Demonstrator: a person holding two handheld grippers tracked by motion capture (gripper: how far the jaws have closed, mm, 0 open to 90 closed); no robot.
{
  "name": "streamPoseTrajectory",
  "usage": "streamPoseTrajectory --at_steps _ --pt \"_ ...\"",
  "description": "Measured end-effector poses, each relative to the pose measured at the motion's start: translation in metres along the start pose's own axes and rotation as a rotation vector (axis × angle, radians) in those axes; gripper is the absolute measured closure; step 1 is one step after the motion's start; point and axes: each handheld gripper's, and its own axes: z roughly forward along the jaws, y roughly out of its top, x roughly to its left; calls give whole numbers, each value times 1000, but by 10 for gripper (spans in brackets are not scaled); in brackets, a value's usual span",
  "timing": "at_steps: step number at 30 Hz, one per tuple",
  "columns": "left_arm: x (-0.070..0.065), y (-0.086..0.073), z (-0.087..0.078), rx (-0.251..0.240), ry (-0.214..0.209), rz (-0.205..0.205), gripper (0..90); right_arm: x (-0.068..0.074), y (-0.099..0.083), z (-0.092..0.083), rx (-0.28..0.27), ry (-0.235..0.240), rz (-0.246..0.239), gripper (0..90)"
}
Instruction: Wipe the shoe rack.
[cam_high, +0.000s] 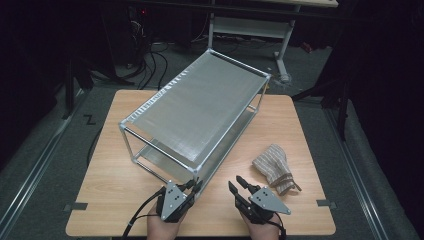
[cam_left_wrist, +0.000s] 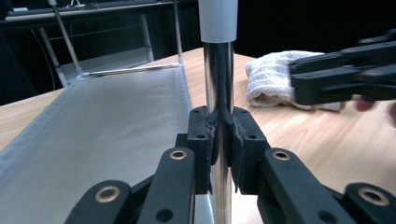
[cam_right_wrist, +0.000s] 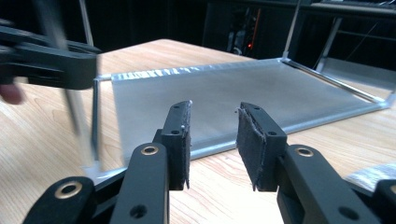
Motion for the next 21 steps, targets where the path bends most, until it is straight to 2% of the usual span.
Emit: streamPoseTrajectory --at_steps 5,10,15,18,21 --pt "-1 -8 -34 3 -13 3 794 4 -1 27 46 17 -16 646" --pt "-3 -13 -58 15 -21 8 793 -2 0 64 160 6 -35 649" --pt "-4 -15 -62 4 -24 -8 794 -21 -1 101 280 -43 -14 649" --pt "-3 -15 -62 1 -27 -10 795 -31 1 119 327 -55 -20 646" --pt "-2 -16 -62 1 -31 -13 795 -35 1 132 364 -60 -38 645"
